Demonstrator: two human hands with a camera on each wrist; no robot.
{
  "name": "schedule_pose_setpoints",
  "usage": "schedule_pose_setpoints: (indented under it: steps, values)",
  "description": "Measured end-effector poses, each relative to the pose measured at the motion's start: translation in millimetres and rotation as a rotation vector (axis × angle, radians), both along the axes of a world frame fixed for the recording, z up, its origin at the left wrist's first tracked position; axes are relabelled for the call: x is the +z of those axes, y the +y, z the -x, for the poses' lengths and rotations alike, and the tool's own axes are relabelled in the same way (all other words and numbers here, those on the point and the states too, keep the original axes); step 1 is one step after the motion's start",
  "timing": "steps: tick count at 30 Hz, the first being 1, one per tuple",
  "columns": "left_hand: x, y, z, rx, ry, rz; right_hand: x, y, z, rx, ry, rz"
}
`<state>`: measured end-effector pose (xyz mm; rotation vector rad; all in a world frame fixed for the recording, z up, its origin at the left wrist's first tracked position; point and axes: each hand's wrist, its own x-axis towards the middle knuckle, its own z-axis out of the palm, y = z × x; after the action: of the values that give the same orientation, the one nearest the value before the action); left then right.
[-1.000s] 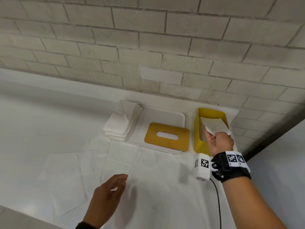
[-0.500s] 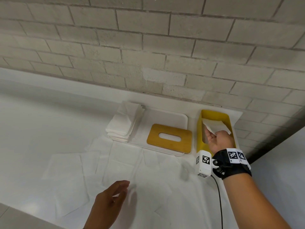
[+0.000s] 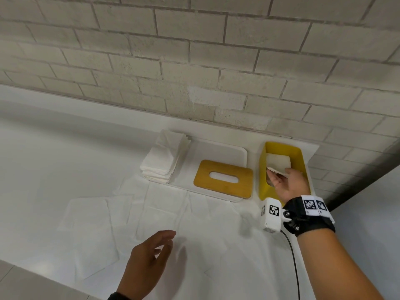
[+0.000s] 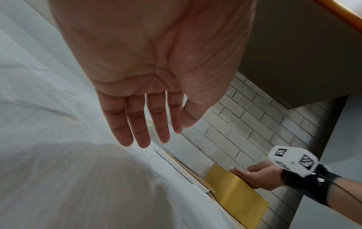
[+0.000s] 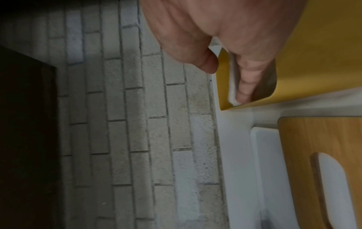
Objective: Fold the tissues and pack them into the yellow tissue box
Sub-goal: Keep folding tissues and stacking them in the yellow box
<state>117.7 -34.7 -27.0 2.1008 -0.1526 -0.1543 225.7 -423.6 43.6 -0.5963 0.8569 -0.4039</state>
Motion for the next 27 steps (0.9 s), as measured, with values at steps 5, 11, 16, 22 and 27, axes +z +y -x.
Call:
schedule_pose_setpoints:
  steps: [5, 11, 16, 22, 27]
  values:
    - [-3.4, -0.2, 2.9, 0.018, -0.027, -0.009, 12.1, 40.4, 80.3, 0.153, -0.057, 0.105]
    - [-8.1, -3.8, 8.2, -0.020, -0.020, -0.039, -48.2, 92.1, 140.7, 0.854, 0.318, 0.758]
    - [-3.6, -2.9, 13.3, -0.064, -0.040, -0.064, -69.3, 116.7, 140.7, 1.048, 0.536, 1.220]
    - [4.1, 4.7, 19.7, -0.086, -0.039, -0.056, -58.0, 138.0, 112.9, 0.879, 0.574, 1.108]
    - [10.9, 19.0, 20.6, -0.088, -0.043, -0.039, -65.9, 148.2, 96.5, 0.801, 0.587, 1.082]
